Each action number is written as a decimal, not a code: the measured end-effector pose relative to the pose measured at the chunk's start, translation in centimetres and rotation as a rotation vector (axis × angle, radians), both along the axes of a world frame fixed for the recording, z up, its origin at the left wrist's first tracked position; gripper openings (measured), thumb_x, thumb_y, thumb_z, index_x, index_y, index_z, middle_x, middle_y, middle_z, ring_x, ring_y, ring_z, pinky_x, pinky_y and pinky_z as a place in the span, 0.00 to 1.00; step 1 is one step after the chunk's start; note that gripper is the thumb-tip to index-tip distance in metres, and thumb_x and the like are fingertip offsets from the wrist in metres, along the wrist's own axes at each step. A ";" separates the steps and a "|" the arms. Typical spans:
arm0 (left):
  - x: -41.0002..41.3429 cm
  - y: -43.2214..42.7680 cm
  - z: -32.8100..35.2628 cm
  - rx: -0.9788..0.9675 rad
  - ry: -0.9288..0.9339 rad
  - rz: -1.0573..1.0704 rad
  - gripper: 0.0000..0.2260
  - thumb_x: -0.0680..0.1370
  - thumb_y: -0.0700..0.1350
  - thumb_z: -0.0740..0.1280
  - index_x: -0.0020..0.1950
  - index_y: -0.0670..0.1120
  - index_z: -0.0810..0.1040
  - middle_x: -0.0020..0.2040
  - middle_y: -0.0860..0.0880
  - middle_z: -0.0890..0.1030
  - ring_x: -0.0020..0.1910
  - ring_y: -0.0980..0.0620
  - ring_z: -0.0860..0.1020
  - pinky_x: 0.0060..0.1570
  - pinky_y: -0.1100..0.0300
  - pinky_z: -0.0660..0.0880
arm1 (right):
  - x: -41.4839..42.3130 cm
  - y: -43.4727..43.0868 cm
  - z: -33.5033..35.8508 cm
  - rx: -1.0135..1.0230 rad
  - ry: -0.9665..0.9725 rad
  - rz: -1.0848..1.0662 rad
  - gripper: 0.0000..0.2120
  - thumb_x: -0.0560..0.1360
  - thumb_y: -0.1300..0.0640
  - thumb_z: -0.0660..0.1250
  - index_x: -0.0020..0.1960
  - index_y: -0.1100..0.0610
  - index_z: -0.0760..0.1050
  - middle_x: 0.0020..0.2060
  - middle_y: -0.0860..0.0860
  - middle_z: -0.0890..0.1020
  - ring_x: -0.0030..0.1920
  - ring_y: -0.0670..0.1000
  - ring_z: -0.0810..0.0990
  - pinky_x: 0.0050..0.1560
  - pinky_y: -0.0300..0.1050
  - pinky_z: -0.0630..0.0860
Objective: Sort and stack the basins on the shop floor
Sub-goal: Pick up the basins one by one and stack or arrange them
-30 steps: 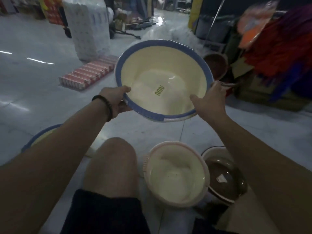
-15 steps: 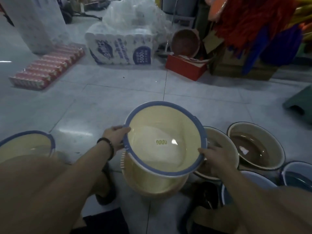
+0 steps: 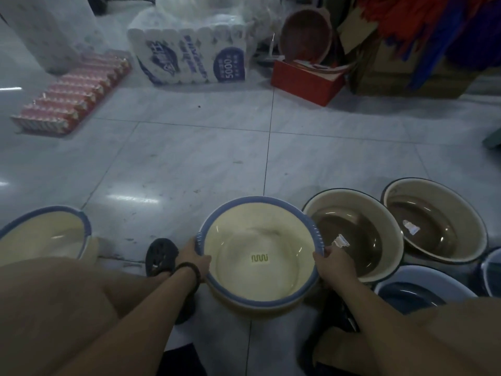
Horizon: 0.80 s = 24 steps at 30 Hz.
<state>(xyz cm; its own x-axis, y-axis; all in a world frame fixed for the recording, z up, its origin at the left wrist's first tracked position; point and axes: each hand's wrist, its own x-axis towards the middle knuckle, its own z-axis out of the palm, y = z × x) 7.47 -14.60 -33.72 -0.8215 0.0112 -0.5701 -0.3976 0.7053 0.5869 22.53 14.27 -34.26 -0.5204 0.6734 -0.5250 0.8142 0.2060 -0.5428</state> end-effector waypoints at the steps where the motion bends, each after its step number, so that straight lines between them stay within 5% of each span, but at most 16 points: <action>1: -0.2 0.0 -0.4 -0.002 0.003 -0.031 0.27 0.78 0.37 0.67 0.77 0.47 0.65 0.68 0.40 0.75 0.65 0.37 0.74 0.66 0.43 0.73 | -0.3 0.1 -0.4 0.008 -0.038 0.012 0.15 0.82 0.48 0.66 0.56 0.60 0.80 0.44 0.54 0.84 0.42 0.54 0.83 0.38 0.44 0.78; 4: -0.6 0.0 -1.5 -0.054 -0.014 -0.076 0.29 0.80 0.40 0.65 0.79 0.51 0.60 0.70 0.38 0.73 0.66 0.35 0.74 0.66 0.41 0.72 | -0.8 -0.1 -1.6 -0.003 -0.132 0.045 0.21 0.83 0.46 0.63 0.59 0.64 0.80 0.51 0.60 0.85 0.51 0.61 0.84 0.54 0.54 0.82; 7: -1.1 0.3 -2.2 -0.154 -0.057 -0.086 0.30 0.80 0.44 0.64 0.80 0.57 0.57 0.67 0.36 0.73 0.63 0.33 0.75 0.64 0.42 0.74 | -1.0 -0.2 -2.6 0.020 -0.170 0.082 0.20 0.82 0.47 0.65 0.61 0.63 0.78 0.55 0.61 0.84 0.56 0.62 0.83 0.57 0.56 0.82; 12: -2.6 0.7 -4.0 -0.067 -0.082 -0.112 0.32 0.80 0.30 0.58 0.81 0.51 0.57 0.69 0.38 0.72 0.65 0.36 0.73 0.66 0.46 0.73 | -1.4 -0.2 -3.6 0.029 -0.269 0.076 0.18 0.83 0.52 0.63 0.64 0.64 0.78 0.62 0.62 0.82 0.61 0.62 0.81 0.49 0.44 0.72; 20: -3.4 1.0 -5.8 -0.157 -0.087 -0.129 0.33 0.80 0.30 0.55 0.81 0.54 0.54 0.70 0.37 0.70 0.65 0.36 0.73 0.65 0.46 0.72 | -2.9 0.0 -4.2 -0.056 -0.273 -0.093 0.16 0.79 0.60 0.67 0.66 0.62 0.76 0.59 0.62 0.82 0.57 0.63 0.82 0.58 0.60 0.82; 24: -3.8 1.3 -6.4 -0.161 -0.117 -0.099 0.32 0.80 0.30 0.56 0.80 0.53 0.57 0.67 0.37 0.73 0.63 0.37 0.74 0.64 0.47 0.73 | -3.7 0.1 -4.3 -0.024 -0.309 -0.066 0.14 0.79 0.60 0.67 0.64 0.61 0.78 0.56 0.59 0.83 0.51 0.58 0.82 0.51 0.52 0.82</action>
<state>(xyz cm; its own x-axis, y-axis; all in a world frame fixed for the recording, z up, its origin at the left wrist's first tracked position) 3.67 -13.29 -40.16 -0.7492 -0.0102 -0.6623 -0.3802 0.8254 0.4174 18.82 14.38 -38.52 -0.2891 0.6859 -0.6678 0.9526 0.1369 -0.2717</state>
